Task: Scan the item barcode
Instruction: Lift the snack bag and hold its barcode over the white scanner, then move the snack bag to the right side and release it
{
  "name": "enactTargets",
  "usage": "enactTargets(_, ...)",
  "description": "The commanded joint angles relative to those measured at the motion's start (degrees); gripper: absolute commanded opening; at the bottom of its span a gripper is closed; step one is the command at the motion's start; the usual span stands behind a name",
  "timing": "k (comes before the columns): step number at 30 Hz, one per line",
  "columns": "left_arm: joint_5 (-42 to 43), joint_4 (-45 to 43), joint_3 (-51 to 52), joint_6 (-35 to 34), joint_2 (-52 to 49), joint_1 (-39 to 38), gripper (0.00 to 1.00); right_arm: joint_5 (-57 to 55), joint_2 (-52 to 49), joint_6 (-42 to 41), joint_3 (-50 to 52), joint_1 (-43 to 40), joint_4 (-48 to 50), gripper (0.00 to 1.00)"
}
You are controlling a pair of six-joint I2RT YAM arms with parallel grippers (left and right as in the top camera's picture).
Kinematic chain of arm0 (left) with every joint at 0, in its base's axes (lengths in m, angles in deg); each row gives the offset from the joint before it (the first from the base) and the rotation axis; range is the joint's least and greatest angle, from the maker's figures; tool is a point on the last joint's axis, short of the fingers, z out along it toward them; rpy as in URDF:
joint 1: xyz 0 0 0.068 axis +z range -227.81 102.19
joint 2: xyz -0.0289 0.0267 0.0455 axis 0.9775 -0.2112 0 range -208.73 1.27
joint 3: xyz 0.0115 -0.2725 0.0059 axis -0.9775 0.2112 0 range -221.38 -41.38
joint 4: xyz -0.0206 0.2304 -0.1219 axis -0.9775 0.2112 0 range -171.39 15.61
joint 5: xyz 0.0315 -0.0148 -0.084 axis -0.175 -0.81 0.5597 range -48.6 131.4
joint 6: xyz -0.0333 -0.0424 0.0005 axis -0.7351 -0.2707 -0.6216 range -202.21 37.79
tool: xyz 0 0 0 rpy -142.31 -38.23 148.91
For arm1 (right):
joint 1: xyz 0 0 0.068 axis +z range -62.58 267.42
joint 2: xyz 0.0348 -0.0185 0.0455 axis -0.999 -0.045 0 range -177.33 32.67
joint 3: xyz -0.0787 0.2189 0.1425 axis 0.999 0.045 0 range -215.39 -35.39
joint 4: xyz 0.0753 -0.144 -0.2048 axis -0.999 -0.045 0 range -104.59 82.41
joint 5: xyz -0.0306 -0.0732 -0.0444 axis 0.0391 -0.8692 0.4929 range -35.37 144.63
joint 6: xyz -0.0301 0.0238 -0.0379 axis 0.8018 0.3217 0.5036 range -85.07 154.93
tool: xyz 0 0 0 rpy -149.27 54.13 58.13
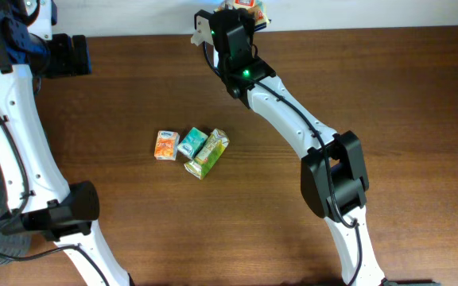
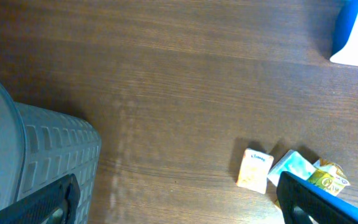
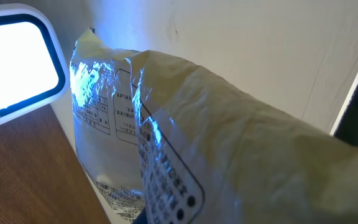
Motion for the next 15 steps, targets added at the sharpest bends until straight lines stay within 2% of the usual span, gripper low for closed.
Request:
enactTargets(1, 0.6, 0.0, -0.4, 0.9, 0.1, 0.2, 0.99, -1.8, 0.6, -1.2, -1.1, 0.3, 0.6, 0.04)
enactTargets(3, 0.6, 0.0, -0.4, 0.9, 0.1, 0.2, 0.99, -1.5, 5.0, -7.6, -1.1, 0.2, 0.0, 0.04)
enactTargets(5, 0.6, 0.0, -0.4, 0.9, 0.1, 0.2, 0.99, 0.6, 12.4, -15.3, -1.1, 0.3, -8.3, 0.04)
enactTargets(6, 0.6, 0.0, -0.4, 0.9, 0.1, 0.2, 0.99, 1.3, 16.9, -22.9, -1.1, 0.3, -14.6, 0.04)
enactTargets(7, 0.6, 0.0, -0.4, 0.9, 0.1, 0.1, 0.99, 6.8, 23.2, -36.1, -1.1, 0.3, -25.2, 0.04)
enactTargets(10, 0.6, 0.0, -0.4, 0.9, 0.1, 0.2, 0.99, 31.3, 36.5, -67.0, -1.1, -3.5, -48.8, 0.04)
enactTargets(11, 0.6, 0.0, -0.4, 0.9, 0.1, 0.3, 0.99, 38.8, 39.3, -71.4, -1.1, -7.3, -55.6, 0.04)
enactTargets(12, 0.6, 0.0, -0.4, 0.9, 0.1, 0.3, 0.99, 43.3, 40.5, -71.6, -1.1, -10.2, -59.9, 0.04)
enactTargets(13, 0.6, 0.0, -0.4, 0.9, 0.1, 0.1, 0.99, 51.2, 41.1, -71.6, -1.1, -18.9, -67.7, 0.04)
enactTargets(15, 0.6, 0.0, -0.4, 0.9, 0.1, 0.1, 0.99, 57.2, 40.5, -71.6, 1.1, -30.8, -74.1, 0.04)
